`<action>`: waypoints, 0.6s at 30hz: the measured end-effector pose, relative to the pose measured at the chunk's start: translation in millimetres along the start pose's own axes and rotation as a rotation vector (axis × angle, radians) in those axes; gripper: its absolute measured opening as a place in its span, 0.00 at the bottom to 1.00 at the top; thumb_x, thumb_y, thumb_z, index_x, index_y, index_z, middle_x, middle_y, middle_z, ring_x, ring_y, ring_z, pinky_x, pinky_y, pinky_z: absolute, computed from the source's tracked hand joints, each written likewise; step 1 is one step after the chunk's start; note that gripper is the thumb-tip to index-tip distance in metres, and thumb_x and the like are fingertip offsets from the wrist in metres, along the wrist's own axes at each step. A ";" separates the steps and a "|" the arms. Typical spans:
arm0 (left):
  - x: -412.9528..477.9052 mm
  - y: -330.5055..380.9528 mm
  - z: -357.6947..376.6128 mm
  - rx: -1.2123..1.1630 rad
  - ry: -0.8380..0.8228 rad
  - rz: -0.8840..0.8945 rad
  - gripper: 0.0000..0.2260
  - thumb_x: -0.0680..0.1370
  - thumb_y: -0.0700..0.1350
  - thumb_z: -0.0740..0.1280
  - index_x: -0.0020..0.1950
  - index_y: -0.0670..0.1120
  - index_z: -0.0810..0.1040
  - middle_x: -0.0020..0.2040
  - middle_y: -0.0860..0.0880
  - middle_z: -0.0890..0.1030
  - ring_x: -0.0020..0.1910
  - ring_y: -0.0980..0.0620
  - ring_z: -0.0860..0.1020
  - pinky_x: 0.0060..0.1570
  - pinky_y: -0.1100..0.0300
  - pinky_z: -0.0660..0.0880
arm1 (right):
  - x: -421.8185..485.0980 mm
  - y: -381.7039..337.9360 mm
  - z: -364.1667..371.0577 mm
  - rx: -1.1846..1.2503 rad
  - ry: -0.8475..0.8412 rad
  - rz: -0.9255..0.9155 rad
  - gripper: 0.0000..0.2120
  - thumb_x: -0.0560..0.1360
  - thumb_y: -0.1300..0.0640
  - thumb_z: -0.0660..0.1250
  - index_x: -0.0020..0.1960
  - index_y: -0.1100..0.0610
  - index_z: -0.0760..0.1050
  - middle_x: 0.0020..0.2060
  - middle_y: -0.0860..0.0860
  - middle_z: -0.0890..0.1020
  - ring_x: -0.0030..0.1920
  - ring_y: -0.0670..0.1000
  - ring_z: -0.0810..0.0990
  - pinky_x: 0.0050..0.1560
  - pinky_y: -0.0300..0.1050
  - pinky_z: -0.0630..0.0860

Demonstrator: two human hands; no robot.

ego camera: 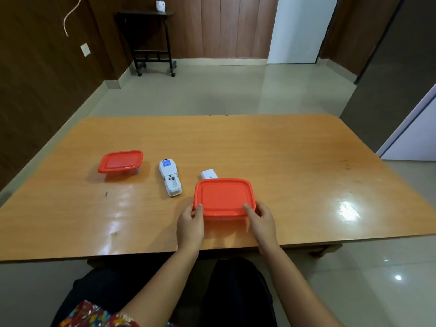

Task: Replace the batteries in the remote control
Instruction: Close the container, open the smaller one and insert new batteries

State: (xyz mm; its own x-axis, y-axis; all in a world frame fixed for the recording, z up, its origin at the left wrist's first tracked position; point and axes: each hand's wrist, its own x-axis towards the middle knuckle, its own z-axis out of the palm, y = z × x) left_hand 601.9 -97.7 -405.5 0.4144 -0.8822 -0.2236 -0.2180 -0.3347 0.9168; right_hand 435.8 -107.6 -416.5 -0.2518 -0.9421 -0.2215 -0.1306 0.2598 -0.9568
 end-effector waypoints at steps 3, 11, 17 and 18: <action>6.6 12.7 25.8 -0.007 0.005 0.095 0.17 0.80 0.50 0.59 0.66 0.47 0.75 0.61 0.49 0.77 0.58 0.51 0.76 0.56 0.56 0.72 | 9.3 -3.6 -13.1 0.128 -0.011 0.000 0.16 0.78 0.50 0.64 0.65 0.52 0.72 0.54 0.49 0.78 0.54 0.47 0.75 0.49 0.40 0.72; 54.6 86.9 158.9 -0.053 -0.288 0.201 0.19 0.80 0.47 0.61 0.71 0.47 0.70 0.64 0.46 0.68 0.61 0.51 0.71 0.67 0.60 0.64 | 132.7 -9.3 -95.2 0.279 0.250 -0.016 0.16 0.78 0.58 0.65 0.65 0.60 0.72 0.59 0.58 0.78 0.60 0.56 0.76 0.61 0.49 0.72; 118.4 145.4 274.6 -0.134 -0.512 0.205 0.21 0.80 0.46 0.61 0.74 0.52 0.64 0.65 0.49 0.63 0.66 0.51 0.67 0.65 0.59 0.63 | 266.9 -30.3 -165.5 0.288 0.308 -0.077 0.17 0.78 0.60 0.64 0.66 0.62 0.71 0.58 0.57 0.78 0.59 0.56 0.76 0.61 0.51 0.73; 132.0 152.0 292.8 -0.139 -0.541 0.205 0.22 0.80 0.46 0.61 0.74 0.52 0.64 0.66 0.50 0.63 0.68 0.51 0.65 0.67 0.58 0.62 | 288.7 -32.0 -176.2 0.274 0.315 -0.096 0.17 0.78 0.60 0.64 0.66 0.61 0.71 0.57 0.57 0.78 0.58 0.55 0.76 0.57 0.47 0.75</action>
State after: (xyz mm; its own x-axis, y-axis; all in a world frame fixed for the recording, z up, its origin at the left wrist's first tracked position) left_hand 364.8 -361.9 -392.5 -0.1409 -0.9800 -0.1405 -0.1131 -0.1251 0.9857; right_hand 198.3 -350.5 -416.6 -0.5367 -0.8376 -0.1014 0.0810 0.0685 -0.9944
